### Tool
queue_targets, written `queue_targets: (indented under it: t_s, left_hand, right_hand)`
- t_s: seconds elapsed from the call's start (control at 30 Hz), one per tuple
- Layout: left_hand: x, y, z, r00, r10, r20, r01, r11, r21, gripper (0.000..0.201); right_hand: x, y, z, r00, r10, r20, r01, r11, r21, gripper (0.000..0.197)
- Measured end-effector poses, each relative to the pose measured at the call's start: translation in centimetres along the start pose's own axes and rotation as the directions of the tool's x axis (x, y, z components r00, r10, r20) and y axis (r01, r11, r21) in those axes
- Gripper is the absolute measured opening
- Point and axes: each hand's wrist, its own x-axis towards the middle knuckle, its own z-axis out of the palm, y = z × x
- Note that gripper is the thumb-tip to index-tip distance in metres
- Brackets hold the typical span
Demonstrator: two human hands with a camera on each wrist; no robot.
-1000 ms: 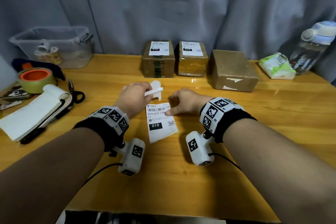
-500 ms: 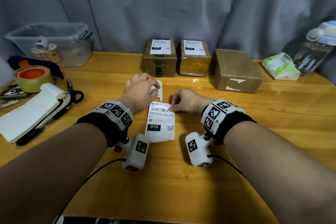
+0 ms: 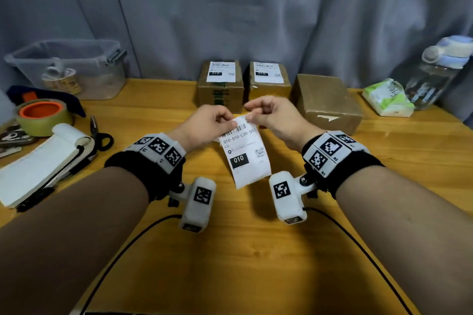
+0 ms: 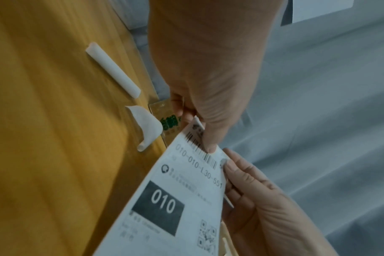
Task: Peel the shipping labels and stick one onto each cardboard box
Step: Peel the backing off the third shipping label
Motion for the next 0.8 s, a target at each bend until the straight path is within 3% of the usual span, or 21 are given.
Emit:
queue_targets:
  t_s: [0.2, 0.33, 0.43, 0.57, 0.7, 0.8]
  left_hand:
    - [-0.1, 1.7, -0.9, 0.999, 0.005, -0.037, -0.014, 0.966, -0.257, 0.019]
    - [-0.1, 2.4, -1.7, 0.993, -0.051, 0.109, 0.085, 0.938, -0.336, 0.013]
    - [-0.2, 2.7, -1.7, 0.989, -0.066, 0.133, 0.109, 0.930, -0.351, 0.012]
    - [-0.4, 2.8, -1.4, 0.989, -0.089, 0.116, 0.126, 0.923, -0.364, 0.014]
    - [-0.4, 2.5, -0.9, 0.996, -0.084, 0.026, 0.088, 0.921, -0.379, 0.014]
    - [-0.2, 2.0, -0.4, 0.993, -0.079, -0.089, 0.032, 0.896, -0.443, 0.014]
  right_hand:
    - [0.2, -1.6, -0.5, 0.993, -0.112, 0.030, 0.112, 0.994, 0.013, 0.041]
    - [0.1, -2.3, -0.4, 0.982, -0.173, 0.077, 0.180, 0.979, -0.099, 0.041]
    - [0.1, -2.4, -0.4, 0.977, -0.197, 0.082, 0.207, 0.966, -0.153, 0.039]
    - [0.0, -2.3, -0.3, 0.980, -0.194, 0.043, 0.199, 0.964, -0.175, 0.038]
    - [0.4, -1.6, 0.0, 0.957, -0.217, -0.191, 0.168, 0.955, -0.243, 0.017]
    - [0.3, -1.4, 0.3, 0.980, -0.112, -0.165, 0.087, 0.985, -0.150, 0.002]
